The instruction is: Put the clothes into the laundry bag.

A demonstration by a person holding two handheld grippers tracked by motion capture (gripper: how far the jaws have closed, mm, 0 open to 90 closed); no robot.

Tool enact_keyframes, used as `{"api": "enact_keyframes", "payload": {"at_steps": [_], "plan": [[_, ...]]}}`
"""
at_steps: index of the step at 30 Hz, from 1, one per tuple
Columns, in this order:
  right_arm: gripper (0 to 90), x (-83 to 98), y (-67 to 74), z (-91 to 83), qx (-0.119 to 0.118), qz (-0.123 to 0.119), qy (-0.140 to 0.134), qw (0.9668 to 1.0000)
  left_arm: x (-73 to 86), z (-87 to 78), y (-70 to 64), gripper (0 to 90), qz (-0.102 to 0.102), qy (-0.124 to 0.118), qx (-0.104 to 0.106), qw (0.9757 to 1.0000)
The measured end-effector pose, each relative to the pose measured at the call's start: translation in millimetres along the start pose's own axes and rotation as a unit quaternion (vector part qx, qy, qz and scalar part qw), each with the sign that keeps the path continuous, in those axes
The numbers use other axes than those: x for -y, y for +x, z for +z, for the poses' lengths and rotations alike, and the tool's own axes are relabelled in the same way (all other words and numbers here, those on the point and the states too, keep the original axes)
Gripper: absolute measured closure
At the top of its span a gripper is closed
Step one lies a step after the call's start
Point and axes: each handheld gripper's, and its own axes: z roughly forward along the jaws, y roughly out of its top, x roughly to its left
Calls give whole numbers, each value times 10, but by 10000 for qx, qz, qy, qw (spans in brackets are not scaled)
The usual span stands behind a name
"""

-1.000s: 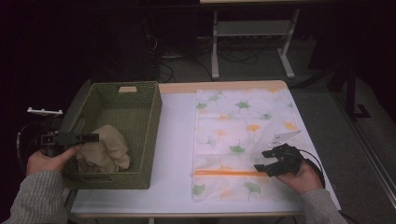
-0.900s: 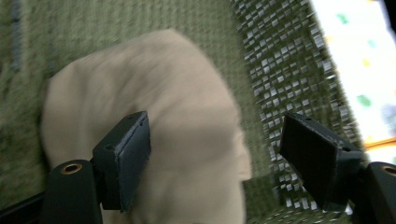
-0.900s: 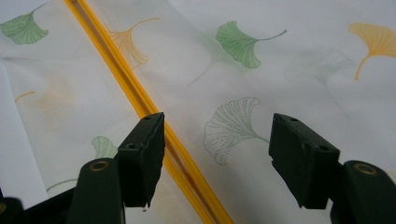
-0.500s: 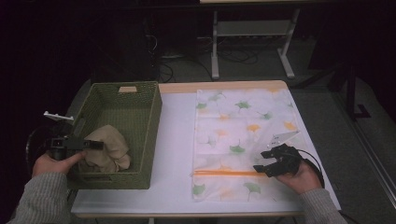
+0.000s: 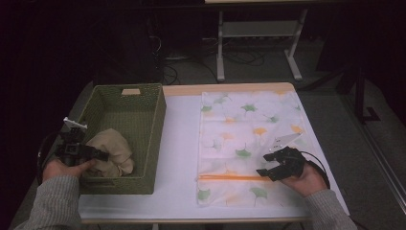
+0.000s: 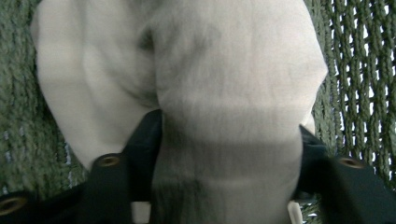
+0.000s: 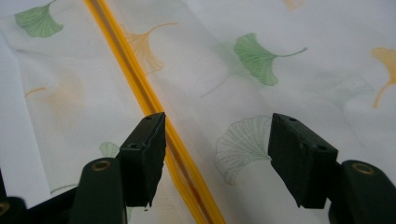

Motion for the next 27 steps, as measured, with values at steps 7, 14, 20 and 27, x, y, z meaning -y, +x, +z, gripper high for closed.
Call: {"api": "enact_keyframes", "payload": {"at_steps": [7,14,20,27], "plan": [[441,18,-21,89,-216,-299,146,9992,12,-19,-15,609,16,14,-79,10000],[609,71,-53,164,-462,-702,483,9953,63,-41,-17,649,-29,-82,-41,10000],[551,96,-36,230,-424,-855,702,9929,76,-50,12,670,-79,-79,85,9999],[717,60,-92,260,-463,-815,600,9938,75,-49,65,670,-144,-88,213,9996]]}}
